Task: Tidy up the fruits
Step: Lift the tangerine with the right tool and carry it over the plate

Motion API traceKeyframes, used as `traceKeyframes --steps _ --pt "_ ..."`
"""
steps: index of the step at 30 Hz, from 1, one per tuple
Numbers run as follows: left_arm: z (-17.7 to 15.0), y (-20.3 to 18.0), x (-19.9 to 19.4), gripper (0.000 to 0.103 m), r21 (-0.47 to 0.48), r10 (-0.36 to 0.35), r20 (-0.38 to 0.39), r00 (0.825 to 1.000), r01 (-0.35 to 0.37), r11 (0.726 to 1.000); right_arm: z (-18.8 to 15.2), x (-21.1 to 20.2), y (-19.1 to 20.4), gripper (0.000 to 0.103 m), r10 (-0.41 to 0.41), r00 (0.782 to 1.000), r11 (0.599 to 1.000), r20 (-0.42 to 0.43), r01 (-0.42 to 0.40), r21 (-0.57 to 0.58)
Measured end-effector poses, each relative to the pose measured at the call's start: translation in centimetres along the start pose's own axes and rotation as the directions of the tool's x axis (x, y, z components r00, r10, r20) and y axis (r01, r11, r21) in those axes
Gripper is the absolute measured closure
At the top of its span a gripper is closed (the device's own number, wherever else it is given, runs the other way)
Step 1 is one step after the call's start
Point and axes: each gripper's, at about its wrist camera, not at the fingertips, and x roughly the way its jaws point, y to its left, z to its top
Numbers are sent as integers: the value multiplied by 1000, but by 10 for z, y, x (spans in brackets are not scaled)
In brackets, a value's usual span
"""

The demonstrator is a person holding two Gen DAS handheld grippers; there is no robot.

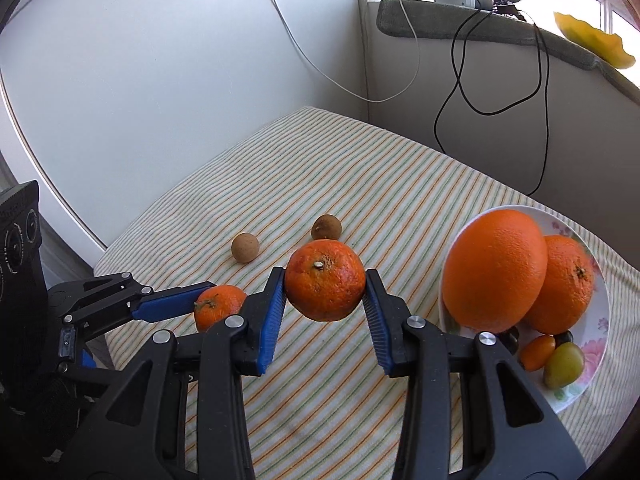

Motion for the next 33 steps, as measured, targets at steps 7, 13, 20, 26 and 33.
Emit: traceKeyframes --steps 7,13,20,26,33 --pt "7 -22 8 67 30 -32 2 999 32 999 -10 -32 -18 63 -28 999 999 37 27 18" --pt "13 -42 17 67 56 -58 -1 998 58 997 -18 -52 -46 63 -60 997 997 55 57 46" --pt "22 -64 24 67 90 -79 1 997 79 993 -26 -72 -79 63 -102 992 991 72 95 95" --pt "26 -87 34 67 123 -102 -1 995 102 987 -32 -85 -107 63 -142 987 984 75 132 122" --pt "31 -109 48 67 157 -119 -17 993 121 980 -35 -89 -139 63 -179 981 973 70 165 163"
